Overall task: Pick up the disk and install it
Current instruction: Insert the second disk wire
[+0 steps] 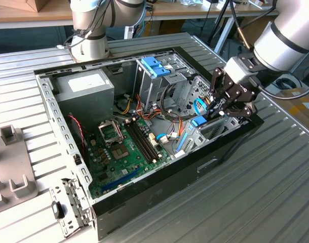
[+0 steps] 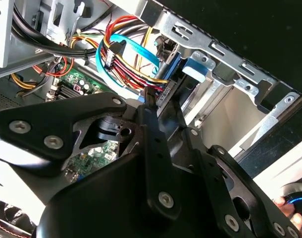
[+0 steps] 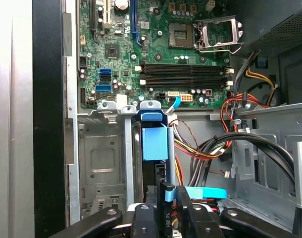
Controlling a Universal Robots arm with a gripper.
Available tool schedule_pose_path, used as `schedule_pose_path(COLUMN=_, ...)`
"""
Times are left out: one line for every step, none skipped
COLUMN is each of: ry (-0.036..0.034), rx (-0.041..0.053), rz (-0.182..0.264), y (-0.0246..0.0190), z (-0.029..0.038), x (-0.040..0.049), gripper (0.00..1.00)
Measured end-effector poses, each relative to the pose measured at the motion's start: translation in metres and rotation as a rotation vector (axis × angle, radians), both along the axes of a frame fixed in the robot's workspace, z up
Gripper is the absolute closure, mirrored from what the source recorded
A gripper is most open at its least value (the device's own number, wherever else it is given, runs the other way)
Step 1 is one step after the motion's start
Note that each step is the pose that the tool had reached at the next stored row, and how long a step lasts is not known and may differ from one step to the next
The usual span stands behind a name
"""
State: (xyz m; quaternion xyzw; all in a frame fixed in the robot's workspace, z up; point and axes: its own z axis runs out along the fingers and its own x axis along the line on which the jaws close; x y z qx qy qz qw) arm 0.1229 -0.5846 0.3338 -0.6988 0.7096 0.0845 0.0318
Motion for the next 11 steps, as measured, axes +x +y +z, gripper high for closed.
schedule_pose_path(ry=0.0, rx=-0.0001, rz=0.0, y=-0.0001, z=0.0003, x=0.0, gripper=0.71)
schedule_pose_path(ry=0.0, rx=0.0007, rz=0.0, y=0.0, z=0.003, x=0.0, gripper=0.71)
schedule_pose_path(ry=0.0, rx=0.0033, rz=0.0, y=0.0, z=0.0059, x=0.0, gripper=0.71)
schedule_pose_path(ry=0.0, rx=0.0057, rz=0.0, y=0.0, z=0.0095, x=0.0, gripper=0.71)
schedule_pose_path(ry=0.0, rx=0.0077, rz=0.0, y=0.0, z=0.0123, x=0.0, gripper=0.71)
schedule_pose_path(ry=0.0, rx=0.0092, rz=0.0, y=0.0, z=0.0156, x=0.0, gripper=0.71)
schedule_pose_path(ry=0.0, rx=0.0104, rz=0.0, y=0.0, z=0.0206, x=0.0, gripper=0.71)
schedule_pose_path(ry=0.0, rx=0.0115, rz=0.0, y=0.0001, z=0.0217, x=0.0, gripper=0.71)
schedule_pose_path(ry=0.0014, rx=0.0153, rz=0.0, y=0.0006, z=0.0216, x=0.0004, gripper=0.72)
schedule_pose_path(ry=0.0052, rx=0.0164, rz=0.0, y=0.0006, z=0.0208, x=0.0014, gripper=0.79)
schedule_pose_path(ry=0.0085, rx=0.0169, rz=0.0, y=0.0006, z=0.0198, x=0.0023, gripper=0.85)
